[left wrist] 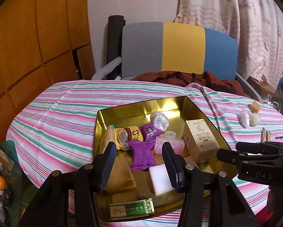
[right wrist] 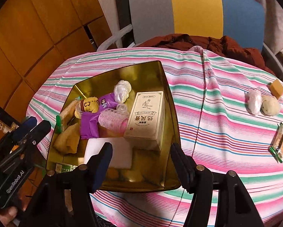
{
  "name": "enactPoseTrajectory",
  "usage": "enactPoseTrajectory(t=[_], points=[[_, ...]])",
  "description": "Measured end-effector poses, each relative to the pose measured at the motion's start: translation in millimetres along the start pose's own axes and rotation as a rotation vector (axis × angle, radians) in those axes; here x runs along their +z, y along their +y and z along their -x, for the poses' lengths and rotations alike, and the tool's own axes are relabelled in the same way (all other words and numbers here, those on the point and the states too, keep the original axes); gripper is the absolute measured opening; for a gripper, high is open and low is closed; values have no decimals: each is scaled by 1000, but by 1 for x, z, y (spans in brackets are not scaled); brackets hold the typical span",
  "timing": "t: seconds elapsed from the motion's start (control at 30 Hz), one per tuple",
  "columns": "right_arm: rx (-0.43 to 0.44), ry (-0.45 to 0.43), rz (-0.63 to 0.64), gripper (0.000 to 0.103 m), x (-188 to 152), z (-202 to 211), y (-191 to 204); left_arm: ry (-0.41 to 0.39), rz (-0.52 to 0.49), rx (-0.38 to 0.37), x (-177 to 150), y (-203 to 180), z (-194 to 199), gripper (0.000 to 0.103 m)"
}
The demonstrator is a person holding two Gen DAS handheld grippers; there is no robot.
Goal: Organize objects
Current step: 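Move both tools back toward the remaining items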
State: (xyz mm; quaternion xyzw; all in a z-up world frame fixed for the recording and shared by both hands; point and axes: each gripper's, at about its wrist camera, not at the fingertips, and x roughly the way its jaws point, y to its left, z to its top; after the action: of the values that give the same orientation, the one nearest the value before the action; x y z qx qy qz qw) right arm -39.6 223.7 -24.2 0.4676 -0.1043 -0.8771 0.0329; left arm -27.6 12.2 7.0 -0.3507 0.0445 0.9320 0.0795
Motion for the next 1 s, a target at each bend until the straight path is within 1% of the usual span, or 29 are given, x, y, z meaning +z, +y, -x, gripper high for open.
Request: enactPoseTrajectory(t=[0.17,0.7,1.0], points=[[5,-12,-18,65,-2,3,-5,-17,-42,15,-1,-8,4,51],[4,-48,-66,68,-4,14,-26,-35,-122,11,2,-31,10,51],[-10,-63,-112,68,-2,20,-50,-40,-163,5,2,-44,11,51]])
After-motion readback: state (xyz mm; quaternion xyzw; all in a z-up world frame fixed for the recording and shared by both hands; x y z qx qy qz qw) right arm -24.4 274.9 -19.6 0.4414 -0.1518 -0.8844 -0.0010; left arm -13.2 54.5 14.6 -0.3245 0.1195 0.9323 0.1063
